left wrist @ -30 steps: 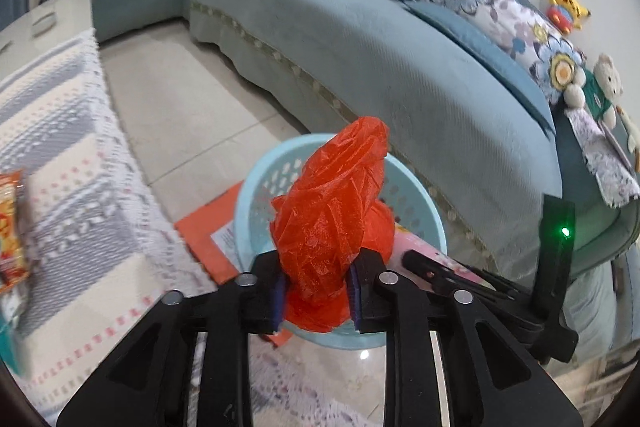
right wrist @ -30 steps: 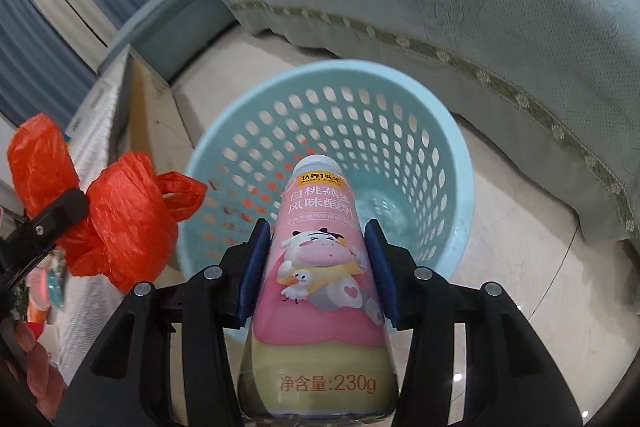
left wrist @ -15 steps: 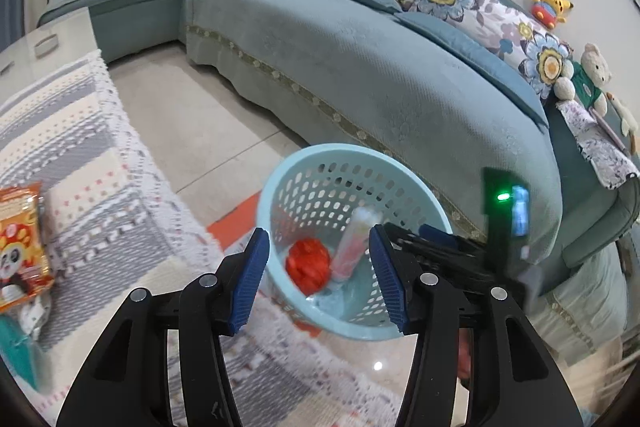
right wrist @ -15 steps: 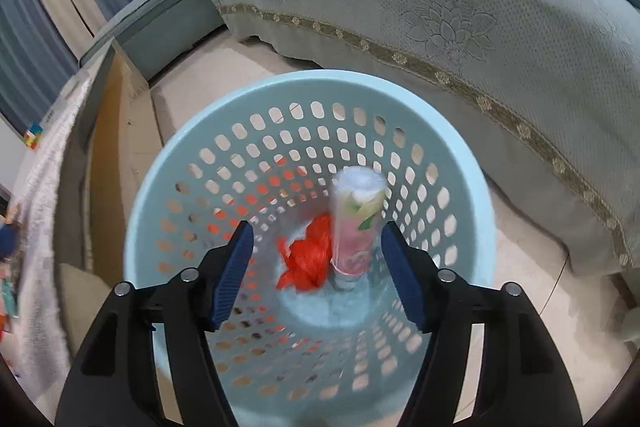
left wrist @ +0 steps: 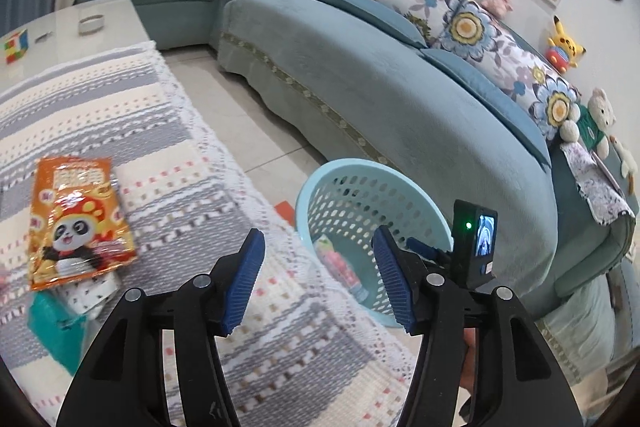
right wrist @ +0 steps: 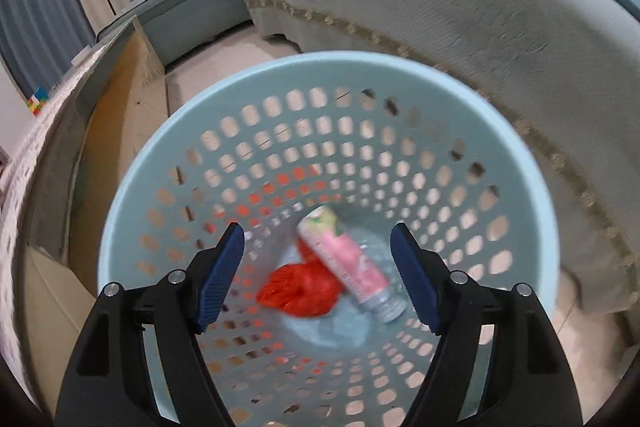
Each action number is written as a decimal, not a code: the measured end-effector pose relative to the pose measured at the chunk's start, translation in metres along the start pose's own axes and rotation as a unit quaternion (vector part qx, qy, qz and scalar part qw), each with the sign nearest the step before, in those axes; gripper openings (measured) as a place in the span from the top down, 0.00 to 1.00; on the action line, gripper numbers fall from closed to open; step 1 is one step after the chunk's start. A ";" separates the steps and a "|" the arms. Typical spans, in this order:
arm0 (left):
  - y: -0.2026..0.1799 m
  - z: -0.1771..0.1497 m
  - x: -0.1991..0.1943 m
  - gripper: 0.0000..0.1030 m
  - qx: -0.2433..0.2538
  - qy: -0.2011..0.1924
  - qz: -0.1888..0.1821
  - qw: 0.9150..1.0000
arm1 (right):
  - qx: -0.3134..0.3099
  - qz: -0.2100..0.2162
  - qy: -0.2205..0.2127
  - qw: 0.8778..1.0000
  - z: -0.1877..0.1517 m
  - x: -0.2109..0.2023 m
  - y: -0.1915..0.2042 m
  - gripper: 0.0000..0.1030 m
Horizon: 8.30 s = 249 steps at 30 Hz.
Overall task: Collect trash
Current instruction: 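Move both tools back over the table, then grasp the card box with the left tool while the right tool grasps the orange snack bag, then carry both items over the wastebasket and open both tools to drop them, then move both tools back over the table, then grasp the red-white paper cup with the left tool while the right tool grasps the teal packet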
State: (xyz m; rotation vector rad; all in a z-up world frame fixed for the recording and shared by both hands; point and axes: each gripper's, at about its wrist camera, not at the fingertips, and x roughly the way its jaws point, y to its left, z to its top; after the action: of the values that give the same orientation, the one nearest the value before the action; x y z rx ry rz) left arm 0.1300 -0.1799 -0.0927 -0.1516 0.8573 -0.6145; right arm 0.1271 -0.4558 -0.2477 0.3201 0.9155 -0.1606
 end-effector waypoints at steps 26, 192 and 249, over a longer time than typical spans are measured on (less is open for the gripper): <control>0.144 -0.058 -0.292 0.25 -0.164 -0.152 0.197 0.954 | -0.179 0.120 -0.133 0.967 0.007 -0.218 0.215 0.30; 0.115 -0.094 -0.268 0.29 -0.131 -0.113 0.135 0.976 | -0.196 0.182 -0.041 0.963 -0.051 -0.183 0.277 0.40; 0.146 -0.142 -0.222 0.46 -0.166 -0.069 0.144 0.973 | -0.307 0.217 0.029 0.926 -0.083 -0.115 0.342 0.49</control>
State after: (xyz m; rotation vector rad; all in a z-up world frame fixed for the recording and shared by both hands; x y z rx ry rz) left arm -0.0209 0.0808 -0.0919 -0.3621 0.8234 -0.1816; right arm 0.0884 -0.1054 -0.1333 -0.0652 0.8855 0.5426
